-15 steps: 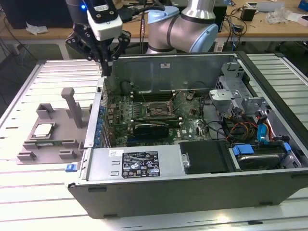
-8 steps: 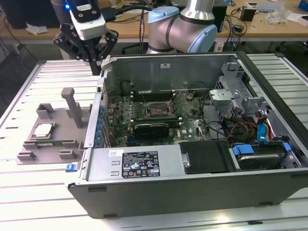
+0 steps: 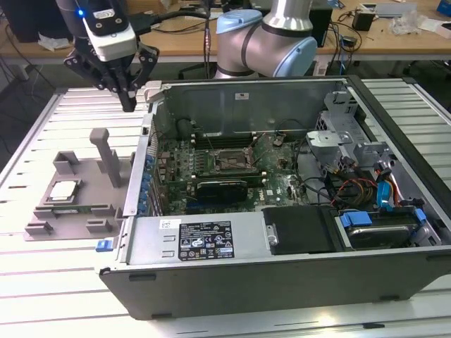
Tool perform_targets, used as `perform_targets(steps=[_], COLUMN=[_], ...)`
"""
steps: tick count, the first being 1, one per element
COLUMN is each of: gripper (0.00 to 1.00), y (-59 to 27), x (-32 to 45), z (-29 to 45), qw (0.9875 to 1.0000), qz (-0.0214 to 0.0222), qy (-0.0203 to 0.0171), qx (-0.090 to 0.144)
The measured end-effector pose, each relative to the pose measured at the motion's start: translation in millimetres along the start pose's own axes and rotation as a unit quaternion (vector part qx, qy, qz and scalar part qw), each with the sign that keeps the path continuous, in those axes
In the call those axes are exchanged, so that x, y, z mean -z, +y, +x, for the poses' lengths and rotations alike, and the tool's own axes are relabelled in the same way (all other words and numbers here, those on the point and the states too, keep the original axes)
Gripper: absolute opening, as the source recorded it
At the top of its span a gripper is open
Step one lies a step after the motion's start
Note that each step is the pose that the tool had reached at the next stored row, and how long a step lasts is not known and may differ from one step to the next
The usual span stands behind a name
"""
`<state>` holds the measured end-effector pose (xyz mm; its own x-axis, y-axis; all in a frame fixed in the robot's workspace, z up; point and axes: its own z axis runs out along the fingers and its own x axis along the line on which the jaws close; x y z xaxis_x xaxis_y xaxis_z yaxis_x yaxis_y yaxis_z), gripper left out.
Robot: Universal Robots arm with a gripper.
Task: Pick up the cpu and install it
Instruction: 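Reach for the cpu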
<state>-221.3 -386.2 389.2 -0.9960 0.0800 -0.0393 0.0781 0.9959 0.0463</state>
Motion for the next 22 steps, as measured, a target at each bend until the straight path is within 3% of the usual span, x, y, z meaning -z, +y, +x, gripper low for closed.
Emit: perform_targets(steps=[13,22], gripper=[0.11,0.11], y=[4.1,2.6], x=[-9.6,-15.3], z=[26.2,50.2], qw=[1.0000,1.0000], qz=[0.0000,0.0000], qy=[-0.0005,-0.0008], qx=[0.000,0.000])
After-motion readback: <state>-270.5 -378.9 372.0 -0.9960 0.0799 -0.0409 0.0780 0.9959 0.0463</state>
